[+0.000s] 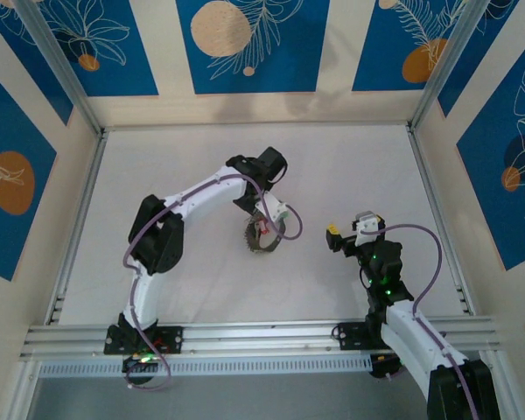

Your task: Put the keys on the keyring

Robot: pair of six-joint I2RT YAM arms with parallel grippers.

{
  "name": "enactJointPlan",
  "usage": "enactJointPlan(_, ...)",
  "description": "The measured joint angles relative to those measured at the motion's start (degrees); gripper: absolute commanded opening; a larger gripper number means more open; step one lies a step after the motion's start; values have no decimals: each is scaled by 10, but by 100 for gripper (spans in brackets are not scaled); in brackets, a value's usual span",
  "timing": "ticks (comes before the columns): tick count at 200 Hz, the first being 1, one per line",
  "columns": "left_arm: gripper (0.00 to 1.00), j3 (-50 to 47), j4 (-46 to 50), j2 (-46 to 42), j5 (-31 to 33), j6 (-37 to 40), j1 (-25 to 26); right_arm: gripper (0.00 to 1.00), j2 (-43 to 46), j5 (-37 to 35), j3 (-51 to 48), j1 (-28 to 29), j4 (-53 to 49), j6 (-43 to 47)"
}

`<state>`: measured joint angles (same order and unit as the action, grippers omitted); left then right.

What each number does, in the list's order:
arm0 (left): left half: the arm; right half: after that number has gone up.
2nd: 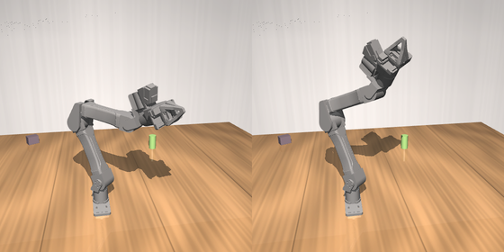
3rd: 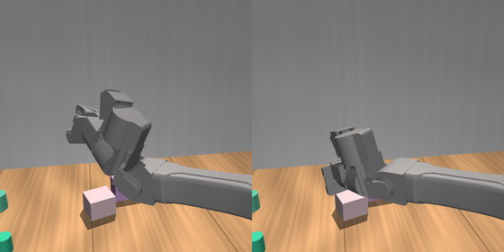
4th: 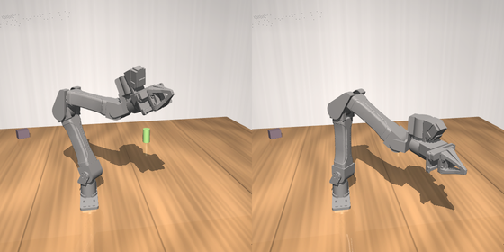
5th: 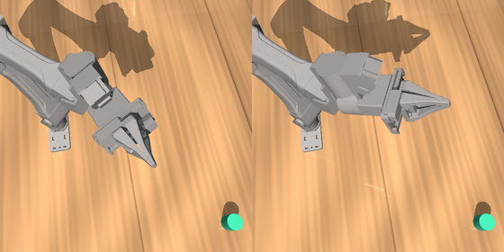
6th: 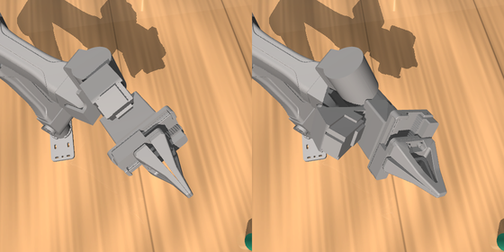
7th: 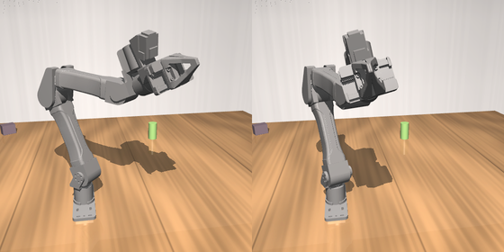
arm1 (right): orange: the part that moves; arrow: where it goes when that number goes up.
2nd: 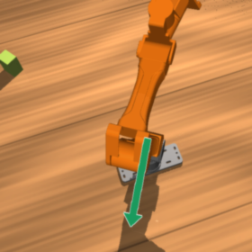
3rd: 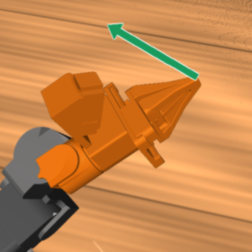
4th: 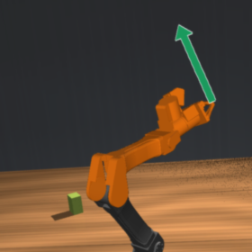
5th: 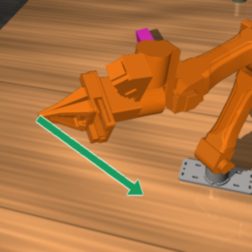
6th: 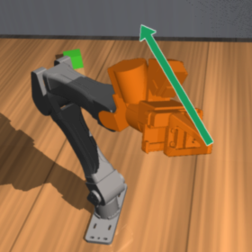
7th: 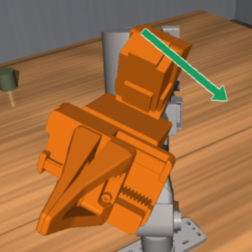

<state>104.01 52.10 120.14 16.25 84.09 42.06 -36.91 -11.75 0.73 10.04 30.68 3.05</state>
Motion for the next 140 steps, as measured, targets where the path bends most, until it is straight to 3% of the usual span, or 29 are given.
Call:
enactJointPlan(63,0,-1,-7,45,-2,-2,-63,99,-10,2,0,0,1,3)
enactJointPlan(118,8,-20,-45,73,-1,-2,-101,99,-19,4,0,0,2,6)
enactJointPlan(140,17,-32,-66,75,-2,-5,-112,99,-19,9,0,0,2,7)
